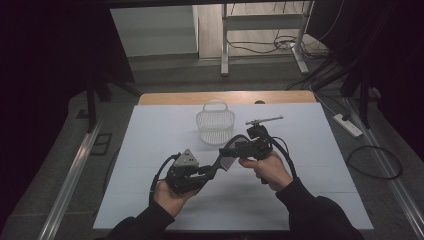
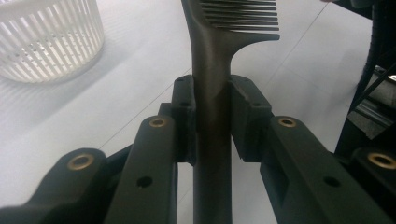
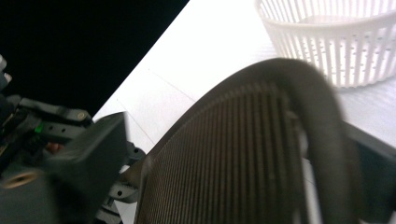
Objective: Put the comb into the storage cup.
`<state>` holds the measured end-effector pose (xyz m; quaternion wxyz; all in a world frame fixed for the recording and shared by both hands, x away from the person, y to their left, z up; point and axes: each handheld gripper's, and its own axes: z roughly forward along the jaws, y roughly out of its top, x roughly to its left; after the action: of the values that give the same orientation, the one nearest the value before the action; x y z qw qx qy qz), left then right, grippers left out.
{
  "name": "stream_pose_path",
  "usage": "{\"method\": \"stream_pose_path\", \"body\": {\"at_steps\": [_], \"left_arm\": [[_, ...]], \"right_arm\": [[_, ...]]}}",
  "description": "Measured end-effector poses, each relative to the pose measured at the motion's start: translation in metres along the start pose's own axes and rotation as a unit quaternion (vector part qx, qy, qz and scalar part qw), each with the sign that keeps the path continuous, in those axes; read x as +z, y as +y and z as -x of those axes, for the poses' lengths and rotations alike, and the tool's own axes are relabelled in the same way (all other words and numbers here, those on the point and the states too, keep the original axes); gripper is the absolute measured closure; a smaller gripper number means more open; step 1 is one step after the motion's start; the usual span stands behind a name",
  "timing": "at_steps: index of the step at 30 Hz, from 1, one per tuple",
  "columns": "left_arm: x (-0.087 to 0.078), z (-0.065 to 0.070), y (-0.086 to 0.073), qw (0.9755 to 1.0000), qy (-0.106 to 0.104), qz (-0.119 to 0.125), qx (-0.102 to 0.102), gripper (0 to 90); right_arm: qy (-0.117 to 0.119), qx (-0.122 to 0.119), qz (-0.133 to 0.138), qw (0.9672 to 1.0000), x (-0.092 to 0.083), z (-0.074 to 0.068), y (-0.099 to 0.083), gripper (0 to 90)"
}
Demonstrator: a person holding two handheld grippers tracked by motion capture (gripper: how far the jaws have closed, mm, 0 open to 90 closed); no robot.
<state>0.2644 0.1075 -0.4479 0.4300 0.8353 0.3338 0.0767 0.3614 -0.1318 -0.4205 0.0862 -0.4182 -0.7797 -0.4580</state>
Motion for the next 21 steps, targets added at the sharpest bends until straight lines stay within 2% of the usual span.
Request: {"method": "stream_pose_path", "body": {"at_steps": [1,2,3,5,6,7,14,15,16,18,19,20,21], "left_arm": [[0.0,0.0,0.0,1.0,0.002,0.0,0.001,72.6],[0.0,0.0,0.0,1.0,0.004,0.0,0.002,72.6],[0.0,0.0,0.0,1.0,0.004,0.0,0.002,72.6],[0.0,0.0,0.0,1.0,0.007,0.0,0.003,72.6],[0.0,0.0,0.0,1.0,0.007,0.0,0.003,72.6],[0.0,0.001,0.0,1.0,0.008,0.0,0.003,72.6],[0.002,0.001,-0.001,0.9999,0.008,-0.002,0.007,72.5],[0.003,0.001,-0.001,0.9999,0.008,-0.003,0.007,72.5],[0.003,0.001,-0.001,0.9999,0.008,-0.005,0.007,72.5],[0.004,0.001,-0.002,0.9999,0.008,-0.006,0.007,72.5],[0.005,0.001,-0.002,0.9999,0.008,-0.008,0.007,72.4],[0.006,0.001,-0.002,0.9998,0.009,-0.011,0.01,72.4],[0.007,0.002,-0.002,0.9997,0.012,-0.014,0.013,72.4]], "right_arm": [[0.0,0.0,0.0,1.0,0.0,0.0,0.0,21.0],[0.009,0.01,0.009,0.9999,-0.002,0.001,0.0,32.9],[0.009,0.01,0.009,0.9999,-0.002,0.001,0.0,32.9],[0.019,0.016,0.011,0.9996,-0.003,0.001,0.0,41.5],[0.031,0.02,0.014,0.9992,-0.004,0.002,-0.001,51.2],[0.031,0.02,0.014,0.9992,-0.004,0.002,-0.001,51.2],[0.062,0.042,0.03,0.9968,-0.004,0.008,-0.003,72.3],[0.062,0.042,0.03,0.9968,-0.004,0.008,-0.003,72.3],[0.077,0.056,0.03,0.995,-0.004,0.011,-0.004,75.9],[0.083,0.062,0.03,0.9942,-0.004,0.012,-0.004,77.2],[0.097,0.073,0.029,0.9922,-0.004,0.014,-0.004,78.9],[0.097,0.073,0.029,0.9922,-0.004,0.014,-0.004,80.2],[0.105,0.08,0.03,0.9908,-0.003,0.015,-0.004,81.4]]}}
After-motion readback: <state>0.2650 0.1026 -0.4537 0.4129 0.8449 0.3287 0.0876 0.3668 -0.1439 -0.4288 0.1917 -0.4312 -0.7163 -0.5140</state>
